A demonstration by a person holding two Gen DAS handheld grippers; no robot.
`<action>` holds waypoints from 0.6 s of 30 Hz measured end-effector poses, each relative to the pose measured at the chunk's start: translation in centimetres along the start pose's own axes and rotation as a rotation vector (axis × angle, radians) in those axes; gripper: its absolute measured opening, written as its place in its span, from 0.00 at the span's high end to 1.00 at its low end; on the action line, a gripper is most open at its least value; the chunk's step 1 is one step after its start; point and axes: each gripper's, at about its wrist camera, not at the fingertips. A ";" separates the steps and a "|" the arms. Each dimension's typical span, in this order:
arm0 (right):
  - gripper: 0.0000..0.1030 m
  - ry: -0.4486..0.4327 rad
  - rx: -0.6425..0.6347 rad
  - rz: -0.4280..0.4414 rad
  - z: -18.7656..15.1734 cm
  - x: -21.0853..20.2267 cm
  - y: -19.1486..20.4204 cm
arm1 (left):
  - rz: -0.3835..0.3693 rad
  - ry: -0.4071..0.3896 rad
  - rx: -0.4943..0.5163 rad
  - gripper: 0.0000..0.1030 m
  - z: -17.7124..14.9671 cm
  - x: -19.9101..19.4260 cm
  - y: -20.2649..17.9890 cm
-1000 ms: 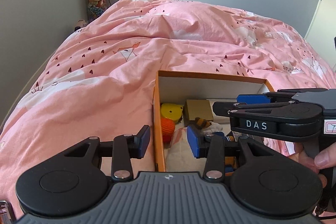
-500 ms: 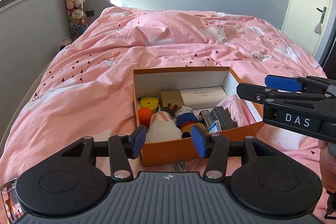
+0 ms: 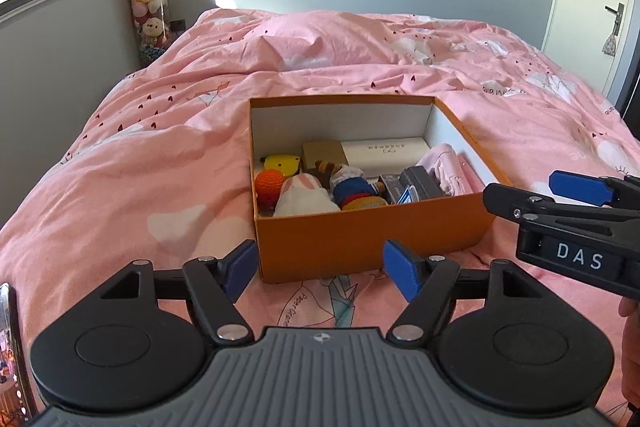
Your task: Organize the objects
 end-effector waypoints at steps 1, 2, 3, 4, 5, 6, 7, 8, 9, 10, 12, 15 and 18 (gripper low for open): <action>0.30 0.012 0.016 -0.001 -0.3 0.3 -0.3 | 0.004 0.013 -0.007 0.19 -0.2 0.4 0.0; 0.30 0.026 0.031 -0.001 -0.6 0.6 -0.5 | 0.006 0.024 -0.016 0.19 -0.4 0.7 0.0; 0.30 0.039 0.043 -0.002 -0.8 1.0 -0.8 | 0.008 0.029 -0.024 0.19 -0.4 1.0 0.0; 0.30 0.047 0.054 -0.002 -1.0 1.3 -1.0 | 0.016 0.035 -0.031 0.19 -0.7 1.2 0.1; 0.30 0.054 0.066 -0.001 -1.3 1.6 -1.2 | 0.025 0.039 -0.032 0.19 -0.8 1.4 0.0; 0.30 0.061 0.076 0.001 -1.5 1.9 -1.3 | 0.030 0.039 -0.028 0.19 -0.9 1.5 0.0; 0.30 0.066 0.081 0.003 -1.8 2.2 -1.4 | 0.035 0.039 -0.025 0.19 -1.0 1.6 -0.1; 0.30 0.071 0.083 0.005 -1.9 2.4 -1.5 | 0.040 0.039 -0.024 0.19 -1.0 1.7 -0.2; 0.30 0.076 0.085 0.005 -2.0 2.6 -1.5 | 0.042 0.040 -0.023 0.19 -1.1 1.7 -0.3; 0.30 0.079 0.084 0.006 -2.2 2.7 -1.5 | 0.043 0.045 -0.023 0.19 -1.1 1.8 -0.3; 0.30 0.085 0.085 0.008 -2.3 2.8 -1.6 | 0.044 0.052 -0.023 0.19 -1.1 1.9 -0.4; 0.30 0.085 0.084 0.004 -2.3 2.7 -1.7 | 0.043 0.055 -0.024 0.19 -1.1 1.8 -0.4; 0.30 0.082 0.085 0.004 -2.2 2.5 -1.7 | 0.040 0.054 -0.022 0.19 -1.0 1.6 -0.5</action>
Point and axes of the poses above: each gripper's, at about its wrist camera, not at the fingertips, and x roughly the way its jaws point, y to its left, z to its top, and after that the axes turned 7 degrees about x, right-handed
